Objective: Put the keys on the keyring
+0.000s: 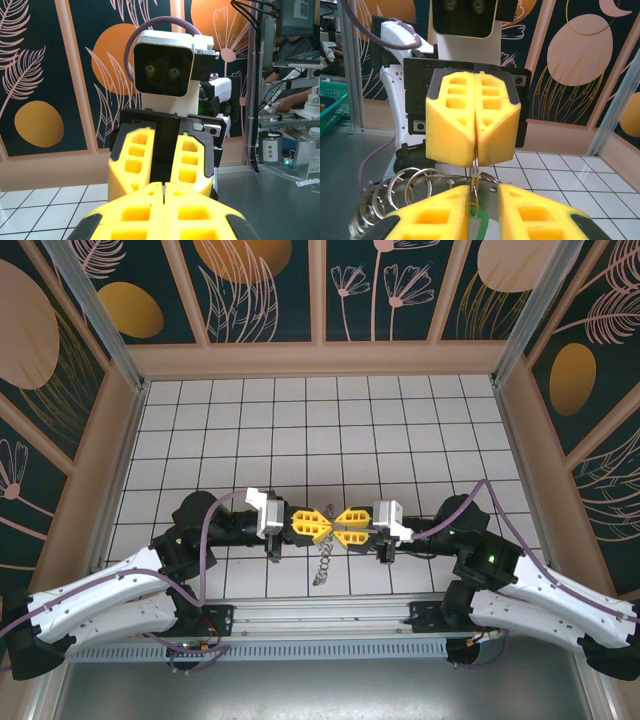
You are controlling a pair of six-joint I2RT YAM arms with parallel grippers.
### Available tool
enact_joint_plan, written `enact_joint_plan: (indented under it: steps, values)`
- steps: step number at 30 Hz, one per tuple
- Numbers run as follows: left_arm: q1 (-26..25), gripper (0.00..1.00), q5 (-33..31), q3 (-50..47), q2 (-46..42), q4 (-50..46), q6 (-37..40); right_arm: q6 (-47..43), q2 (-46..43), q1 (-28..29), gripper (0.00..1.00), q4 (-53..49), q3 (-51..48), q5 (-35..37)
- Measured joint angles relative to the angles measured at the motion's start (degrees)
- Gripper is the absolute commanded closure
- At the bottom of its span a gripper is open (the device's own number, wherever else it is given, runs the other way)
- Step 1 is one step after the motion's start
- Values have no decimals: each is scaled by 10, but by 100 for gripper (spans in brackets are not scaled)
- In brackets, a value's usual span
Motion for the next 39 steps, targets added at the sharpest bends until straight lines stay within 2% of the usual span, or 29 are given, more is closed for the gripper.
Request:
enact_joint_plan:
  steps: [5,9,12,17,18,22,24,32,39]
  values:
    - [0,100,0,0,0,0,0,4,6,1,82,5,0,-4]
    - [0,100,0,-1,0,0,0,7,14,1,89,8,0,-10]
    - [0,100,0,-1,0,0,1,9,17,1,100,8,0,-15]
    - [0,100,-4,3,3,-13,7,6,14,1,100,-2,0,-7]
    - [0,100,-6,9,5,-28,10,6,11,1,100,-9,0,-2]
    - [0,77,-26,66,26,-126,30,-8,6,1,100,-58,18,35]
    - [0,73,-41,97,35,-183,40,-17,9,1,100,-88,33,55]
    - [0,70,-100,234,95,-412,75,-46,61,3,100,-207,89,114]
    - [-2,69,-116,258,141,-517,101,-57,86,5,100,-256,101,118]
